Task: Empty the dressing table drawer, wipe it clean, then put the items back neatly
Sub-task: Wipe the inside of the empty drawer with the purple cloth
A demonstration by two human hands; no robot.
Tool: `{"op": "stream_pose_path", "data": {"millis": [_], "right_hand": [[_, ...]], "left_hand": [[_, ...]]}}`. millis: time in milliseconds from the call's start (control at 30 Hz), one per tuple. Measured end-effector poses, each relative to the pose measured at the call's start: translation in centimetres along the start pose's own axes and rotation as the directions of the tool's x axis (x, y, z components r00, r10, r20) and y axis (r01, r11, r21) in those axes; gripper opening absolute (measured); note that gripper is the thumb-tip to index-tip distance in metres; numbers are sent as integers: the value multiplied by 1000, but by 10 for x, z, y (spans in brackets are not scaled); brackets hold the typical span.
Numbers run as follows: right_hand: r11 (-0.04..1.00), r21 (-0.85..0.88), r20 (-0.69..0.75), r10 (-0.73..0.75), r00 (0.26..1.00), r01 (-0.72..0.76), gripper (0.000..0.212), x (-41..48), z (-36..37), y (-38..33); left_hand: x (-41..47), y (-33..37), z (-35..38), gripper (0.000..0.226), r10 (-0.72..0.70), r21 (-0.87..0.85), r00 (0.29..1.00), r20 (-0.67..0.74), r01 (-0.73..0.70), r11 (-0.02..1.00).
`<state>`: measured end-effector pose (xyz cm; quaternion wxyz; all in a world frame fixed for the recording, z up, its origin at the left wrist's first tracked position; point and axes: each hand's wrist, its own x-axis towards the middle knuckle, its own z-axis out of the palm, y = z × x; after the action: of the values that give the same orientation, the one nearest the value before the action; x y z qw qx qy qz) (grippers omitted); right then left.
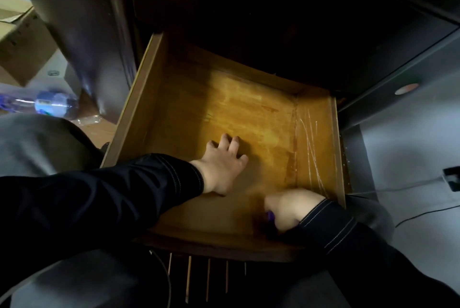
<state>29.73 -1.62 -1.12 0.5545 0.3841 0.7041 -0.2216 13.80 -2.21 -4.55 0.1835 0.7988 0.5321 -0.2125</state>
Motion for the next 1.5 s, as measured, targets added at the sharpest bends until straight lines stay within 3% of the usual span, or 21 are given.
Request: {"op": "stream_pose_path", "data": {"millis": [67,200,400,533,600,667,700,733,800,833,867,900,933,967,1033,1067,1133,1200,1300,1400,1500], "right_hand": [[1000,-12,16,-23,1000,23,40,1,-1,-3],[966,87,-174,-226,958,244,29,5,-4,-29],[969,182,-104,-153,983,170,27,-15,0,4],[777,455,-345,-297,890,436,27,-33,-1,15],[706,517,-516,-193,834,483,29,-42,0,25],[711,539,-632,-13,775,452,40,-46,6,35],[690,569,-657,57,751,446,47,-47,9,38],[631,619,-654,83,752,468,54,-49,12,39],[427,715,-613,4,790,553,71,-51,19,44],[358,735,-600,-52,799,576,77,-53,22,49],[369,714,-612,-83,786,595,78,-56,23,55],[465,646,-661,-56,749,605,72,-58,24,62],[614,545,-737,26,675,571,60,-56,23,69],[762,438,-823,127,553,477,48,-51,22,78],[924,291,-925,205,319,248,30,-35,18,92],[956,247,-938,194,287,160,25,-25,16,95],[984,172,-938,147,315,53,21,-7,14,100],[988,140,-949,116,294,59,17,4,14,102],[975,182,-969,155,194,129,12,6,14,102],[970,202,-969,178,169,134,11,6,13,101],[969,202,-969,177,174,141,11,6,13,100]], "left_hand": [[0,1,0,88,-4,16,1000,8,4,1000],[-1,2,-1,87,0,1,1000,11,0,1000],[-1,1,-2,84,-3,-15,1000,24,3,1000],[3,7,-3,57,73,-318,984,-161,-122,940],[3,11,-8,37,14,-640,975,-222,-157,752],[3,16,-16,31,-38,-944,996,-79,-62,325],[2,17,-18,37,30,-992,999,28,25,121],[1,18,-19,41,149,-995,984,96,99,-17],[-3,20,-17,33,319,-979,944,86,139,-148],[-4,20,-16,29,318,-977,946,63,124,-176],[-3,20,-15,26,258,-979,965,49,97,-179],[-1,21,-13,25,161,-986,987,27,52,-155],[2,20,-11,23,73,-995,997,-21,-14,-97],[2,21,-8,21,37,-996,996,-87,-87,2],[-2,29,1,21,120,-957,975,-188,-209,202],[-4,35,8,23,209,-930,958,-198,-251,269],[-8,48,19,29,391,-897,906,-162,-300,324],[-7,54,25,34,476,-888,870,-132,-317,333],[0,63,25,22,446,-905,889,-103,-270,328],[7,80,19,17,428,-838,894,-130,-330,435],[2,83,8,19,517,-889,834,-193,-372,268]]}}
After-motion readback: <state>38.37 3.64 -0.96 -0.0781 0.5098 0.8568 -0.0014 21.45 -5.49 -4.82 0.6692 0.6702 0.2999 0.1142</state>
